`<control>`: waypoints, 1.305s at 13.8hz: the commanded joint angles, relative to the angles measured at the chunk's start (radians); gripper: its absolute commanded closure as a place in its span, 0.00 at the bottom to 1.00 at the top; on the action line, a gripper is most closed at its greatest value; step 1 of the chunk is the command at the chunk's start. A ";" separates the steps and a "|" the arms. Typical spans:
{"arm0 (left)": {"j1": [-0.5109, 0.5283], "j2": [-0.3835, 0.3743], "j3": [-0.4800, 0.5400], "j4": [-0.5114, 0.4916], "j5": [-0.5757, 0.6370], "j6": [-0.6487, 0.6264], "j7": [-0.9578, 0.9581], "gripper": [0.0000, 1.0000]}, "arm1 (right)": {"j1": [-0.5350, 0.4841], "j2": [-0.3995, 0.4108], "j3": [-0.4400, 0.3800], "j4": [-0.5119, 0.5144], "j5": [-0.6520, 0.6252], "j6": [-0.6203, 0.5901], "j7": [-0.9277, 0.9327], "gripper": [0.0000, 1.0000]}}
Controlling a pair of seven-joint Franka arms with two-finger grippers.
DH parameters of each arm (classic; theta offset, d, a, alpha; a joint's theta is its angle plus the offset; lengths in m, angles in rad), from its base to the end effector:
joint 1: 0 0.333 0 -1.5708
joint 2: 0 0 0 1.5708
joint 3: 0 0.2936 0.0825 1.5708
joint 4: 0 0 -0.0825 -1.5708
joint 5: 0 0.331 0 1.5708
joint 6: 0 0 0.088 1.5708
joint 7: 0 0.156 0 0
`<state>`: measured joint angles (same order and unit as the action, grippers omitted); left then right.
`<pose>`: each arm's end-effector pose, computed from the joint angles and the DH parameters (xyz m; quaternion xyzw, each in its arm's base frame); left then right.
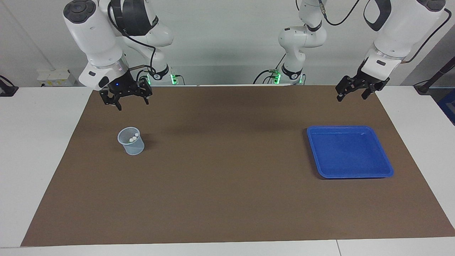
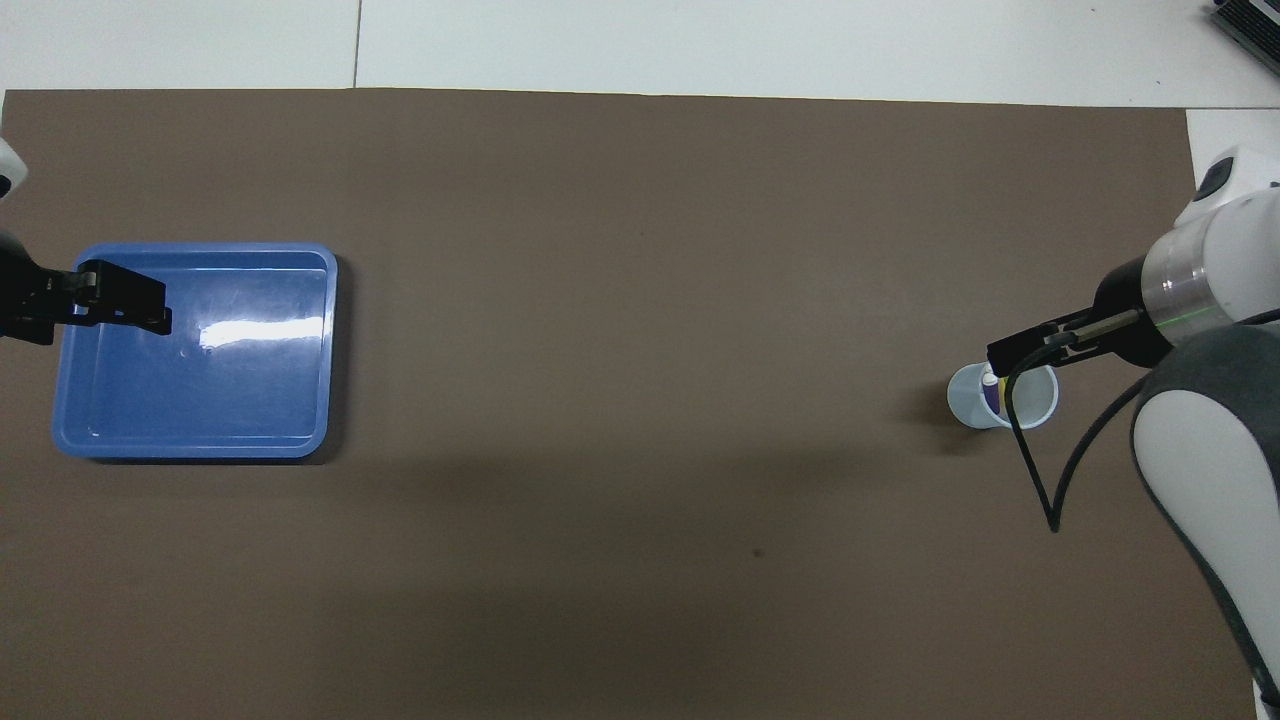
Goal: Right arm passes pens to left for tray arrangement
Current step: 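Grasp the purple pen from the white cup with the right gripper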
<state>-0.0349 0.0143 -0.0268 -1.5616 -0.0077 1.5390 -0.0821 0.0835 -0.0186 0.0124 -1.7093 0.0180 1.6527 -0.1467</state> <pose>0.4993 -0.0320 0.5471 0.9998 0.0101 -0.0187 0.0027 0.4950 0.0503 0.5112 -0.9925 -0.1201 0.0188 0.0093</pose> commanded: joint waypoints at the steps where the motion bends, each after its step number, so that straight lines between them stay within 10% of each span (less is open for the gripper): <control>1: -0.002 -0.002 0.007 -0.002 -0.008 0.003 0.013 0.00 | -0.007 0.002 0.004 0.014 -0.015 -0.024 0.018 0.00; 18: 0.045 -0.002 0.007 -0.003 -0.006 0.004 0.002 0.00 | -0.005 -0.041 -0.019 -0.113 -0.003 0.100 -0.036 0.00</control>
<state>-0.0150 0.0143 -0.0167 -1.5616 -0.0077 1.5394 -0.0826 0.0851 -0.0227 -0.0101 -1.7317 0.0181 1.6836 -0.1639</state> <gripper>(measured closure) 0.000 0.000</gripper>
